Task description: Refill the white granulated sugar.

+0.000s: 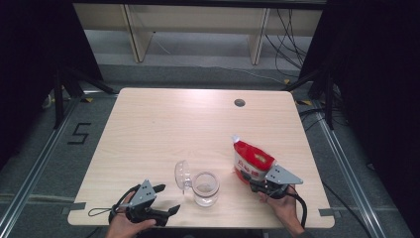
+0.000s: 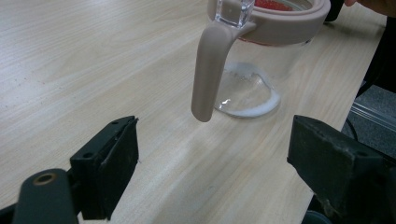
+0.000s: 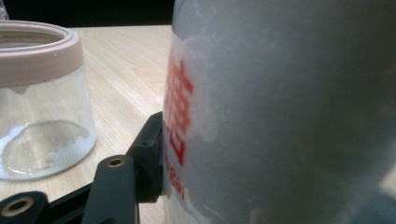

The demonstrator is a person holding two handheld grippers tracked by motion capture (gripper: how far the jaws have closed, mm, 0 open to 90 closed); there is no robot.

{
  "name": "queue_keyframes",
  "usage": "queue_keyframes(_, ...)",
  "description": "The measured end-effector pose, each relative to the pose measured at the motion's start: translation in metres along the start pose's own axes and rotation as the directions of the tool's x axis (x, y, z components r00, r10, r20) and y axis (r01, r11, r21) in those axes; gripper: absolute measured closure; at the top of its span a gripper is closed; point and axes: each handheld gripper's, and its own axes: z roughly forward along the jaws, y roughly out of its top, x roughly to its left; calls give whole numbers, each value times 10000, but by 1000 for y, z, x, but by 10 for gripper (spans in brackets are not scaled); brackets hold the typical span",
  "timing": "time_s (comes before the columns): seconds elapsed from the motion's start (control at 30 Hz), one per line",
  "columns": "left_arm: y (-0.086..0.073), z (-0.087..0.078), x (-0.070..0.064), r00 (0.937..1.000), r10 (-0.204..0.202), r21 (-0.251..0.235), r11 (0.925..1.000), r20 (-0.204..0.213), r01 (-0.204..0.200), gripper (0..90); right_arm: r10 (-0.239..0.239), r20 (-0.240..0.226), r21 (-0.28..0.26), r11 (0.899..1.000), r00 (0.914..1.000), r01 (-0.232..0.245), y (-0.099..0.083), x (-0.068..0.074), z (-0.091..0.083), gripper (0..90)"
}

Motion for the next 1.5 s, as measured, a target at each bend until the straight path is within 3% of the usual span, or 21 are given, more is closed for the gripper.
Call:
queue_keyframes(0.27,1,-2,0,9999,111,179,9998,-61,-109,166,-198,168,230,9995,9997,194,4,7,-2,464)
queue_keyframes(0.37,1,-2,0,9999,120,156,9998,-52,-119,169,-1135,342,460,9927,9929,1119,8,12,-5,468)
queue_keyframes(0.47,1,-3,0,9999,115,160,9998,-100,-113,170,-1382,396,675,9885,9896,1353,10,16,-6,471)
queue_keyframes(0.57,1,-4,1,9999,100,174,9998,-110,-99,170,-2081,610,1118,9733,9762,2005,13,24,-9,473)
queue_keyframes(0.63,0,-2,1,10000,-8,78,10000,-51,8,169,-3131,750,1489,9423,9468,2998,19,33,-13,475)
queue_keyframes(0.67,0,-2,1,10000,-8,78,10000,-51,8,170,-3131,750,1489,9423,9468,2998,19,33,-13,475)
queue_keyframes(0.7,0,-2,1,10000,39,93,9999,-58,-39,170,-3526,932,1611,9282,9311,3354,23,38,-16,477)
queue_keyframes(0.73,0,-2,1,10000,39,93,9999,-58,-39,170,-3526,932,1611,9282,9311,3354,23,38,-16,477)
queue_keyframes(0.9,0,-4,2,9999,12,137,9999,-141,-10,169,-4211,1290,1699,9014,8978,3984,32,46,-22,478)
queue_keyframes(0.97,0,-4,3,9999,114,233,9997,-84,-112,169,-4907,1438,1920,8657,8594,4622,35,49,-24,478)
queue_keyframes(1.0,0,-4,3,9999,103,193,9998,-99,-101,169,-5415,1367,2025,8350,8295,5117,36,51,-25,478)
queue_keyframes(1.07,0,-3,3,9999,132,201,9997,-83,-130,169,-5759,1427,2222,8112,8050,5409,38,57,-29,479)
queue_keyframes(1.1,0,-3,3,9998,177,247,9995,-80,-175,168,-6443,1386,2461,7580,7521,6041,41,63,-31,480)
queue_keyframes(1.17,0,-3,3,9998,186,267,9995,-82,-183,168,-6751,1360,2718,7293,7251,6279,41,68,-33,480)
queue_keyframes(1.27,0,-4,3,9998,184,255,9995,-86,-182,168,-6715,1396,2790,7318,7277,6218,41,70,-35,480)
queue_keyframes(1.3,0,-3,2,9999,89,174,9998,-78,-88,168,-7176,1484,2917,6892,6804,6633,43,70,-35,481)
queue_keyframes(1.37,0,-4,4,9998,194,277,9994,-87,-192,168,-7240,1468,3004,6818,6739,6670,44,70,-36,481)
queue_keyframes(1.4,0,-4,3,9999,111,266,9996,-96,-109,168,-7370,1477,3077,6680,6596,6775,45,71,-37,482)
queue_keyframes(1.43,0,-3,3,9999,119,278,9995,-99,-117,168,-7829,1485,3230,6158,6041,7187,47,73,-38,482)
queue_keyframes(1.47,0,-3,4,9998,148,288,9995,-91,-146,168,-7829,1485,3230,6158,6041,7187,47,73,-38,482)
queue_keyframes(1.5,0,-3,4,9997,212,302,9993,-83,-209,167,-8291,1460,3556,5530,5397,7534,49,75,-40,482)
